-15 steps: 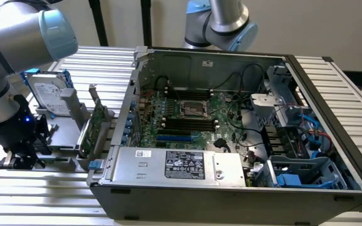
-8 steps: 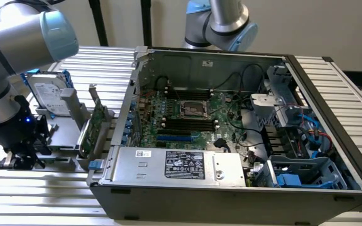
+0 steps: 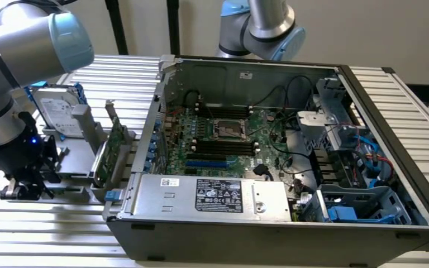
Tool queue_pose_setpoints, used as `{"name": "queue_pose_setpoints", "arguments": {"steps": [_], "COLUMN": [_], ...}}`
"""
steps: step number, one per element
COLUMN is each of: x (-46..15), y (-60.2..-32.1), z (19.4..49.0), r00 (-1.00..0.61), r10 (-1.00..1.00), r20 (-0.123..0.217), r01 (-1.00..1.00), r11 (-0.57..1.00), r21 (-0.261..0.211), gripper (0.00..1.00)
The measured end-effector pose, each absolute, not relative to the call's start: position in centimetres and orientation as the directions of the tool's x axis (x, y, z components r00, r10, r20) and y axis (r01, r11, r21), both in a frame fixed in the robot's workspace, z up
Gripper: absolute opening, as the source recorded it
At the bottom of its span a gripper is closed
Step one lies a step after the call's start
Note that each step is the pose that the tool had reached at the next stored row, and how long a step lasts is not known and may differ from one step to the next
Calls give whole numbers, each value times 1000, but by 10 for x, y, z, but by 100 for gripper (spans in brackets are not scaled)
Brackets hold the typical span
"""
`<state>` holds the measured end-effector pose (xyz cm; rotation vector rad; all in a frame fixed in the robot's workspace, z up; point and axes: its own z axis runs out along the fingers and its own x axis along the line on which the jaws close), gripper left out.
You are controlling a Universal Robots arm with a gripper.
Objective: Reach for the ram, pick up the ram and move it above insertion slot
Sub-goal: 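Pick up the ram and move it above insertion slot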
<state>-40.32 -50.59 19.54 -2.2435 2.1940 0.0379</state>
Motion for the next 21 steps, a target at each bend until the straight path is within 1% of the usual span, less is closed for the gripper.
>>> {"name": "queue_pose_setpoints", "arguments": {"steps": [7, 9, 11, 12, 14, 16, 21], "x": [-403, -403, -403, -403, -403, -403, -403], "y": [-506, -506, -506, -506, -506, -506, -506], "z": [195, 195, 195, 195, 195, 195, 195], "r00": [36, 36, 36, 36, 36, 36, 35], "r10": [-999, -999, -999, -999, -999, -999, -999], "r20": [-20, -20, -20, -20, -20, -20, -20], "r01": [-999, -999, -999, -999, -999, -999, -999], "r11": [-36, -36, -36, -36, -36, -36, -36], "r21": [17, 17, 18, 18, 18, 18, 18], "gripper": [42, 40, 27, 27, 16, 14, 14]}}
